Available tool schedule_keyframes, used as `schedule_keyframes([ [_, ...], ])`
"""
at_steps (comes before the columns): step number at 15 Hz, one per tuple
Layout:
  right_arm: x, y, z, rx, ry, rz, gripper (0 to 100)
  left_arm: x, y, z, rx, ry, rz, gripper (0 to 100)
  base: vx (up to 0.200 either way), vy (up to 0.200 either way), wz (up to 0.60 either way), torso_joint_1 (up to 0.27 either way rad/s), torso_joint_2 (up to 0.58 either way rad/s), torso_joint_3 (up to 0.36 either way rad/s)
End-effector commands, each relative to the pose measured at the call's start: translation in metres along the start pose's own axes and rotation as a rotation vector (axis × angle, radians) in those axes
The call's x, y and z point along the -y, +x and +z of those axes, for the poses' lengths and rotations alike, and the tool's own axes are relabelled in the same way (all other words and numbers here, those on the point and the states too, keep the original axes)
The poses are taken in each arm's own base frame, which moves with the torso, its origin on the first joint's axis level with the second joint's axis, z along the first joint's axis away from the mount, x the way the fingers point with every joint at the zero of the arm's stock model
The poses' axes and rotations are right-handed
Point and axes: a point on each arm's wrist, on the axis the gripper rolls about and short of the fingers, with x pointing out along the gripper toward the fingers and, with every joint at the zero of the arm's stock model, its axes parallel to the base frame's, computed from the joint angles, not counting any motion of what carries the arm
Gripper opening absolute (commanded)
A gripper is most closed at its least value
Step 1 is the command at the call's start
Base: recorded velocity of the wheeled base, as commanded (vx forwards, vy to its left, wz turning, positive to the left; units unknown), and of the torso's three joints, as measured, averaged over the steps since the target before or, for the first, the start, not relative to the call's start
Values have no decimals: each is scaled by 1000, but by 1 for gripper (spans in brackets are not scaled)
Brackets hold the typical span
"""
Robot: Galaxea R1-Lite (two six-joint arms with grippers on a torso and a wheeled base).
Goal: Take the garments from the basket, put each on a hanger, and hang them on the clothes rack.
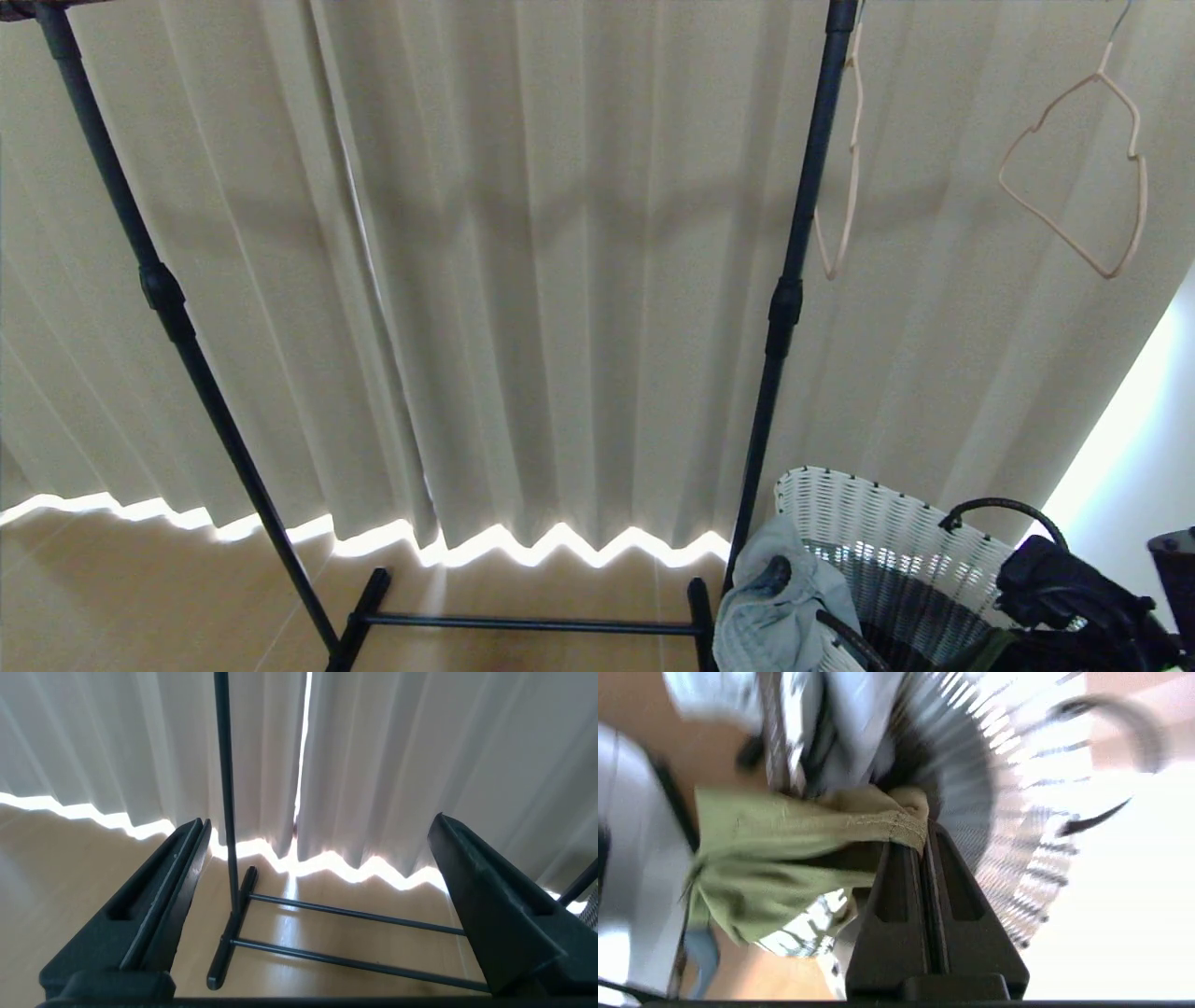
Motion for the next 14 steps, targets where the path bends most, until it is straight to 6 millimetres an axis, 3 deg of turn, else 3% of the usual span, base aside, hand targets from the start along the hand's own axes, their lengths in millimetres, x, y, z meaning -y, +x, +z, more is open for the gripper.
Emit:
schedule_keyframes([
  [1, 11, -46, -8, 260, 123, -124, 0, 0, 0, 0, 0, 0, 2, 100, 0, 0, 0, 0, 0, 0],
  [4, 12, -70, -15, 409, 191, -168, 0, 0, 0, 0, 0, 0, 1, 100, 0, 0, 0, 0, 0, 0],
  [7, 12, -79, -20, 462, 200, -189, 0, 0, 0, 0, 0, 0, 1, 100, 0, 0, 0, 0, 0, 0],
  [13, 11, -80, -23, 466, 201, -192, 0, 0, 0, 0, 0, 1, 1, 100, -200, 0, 0, 4, 1, 4],
  [14, 11, -80, -23, 466, 201, -192, 0, 0, 0, 0, 0, 1, 1, 100, 0, 0, 0, 0, 0, 0],
])
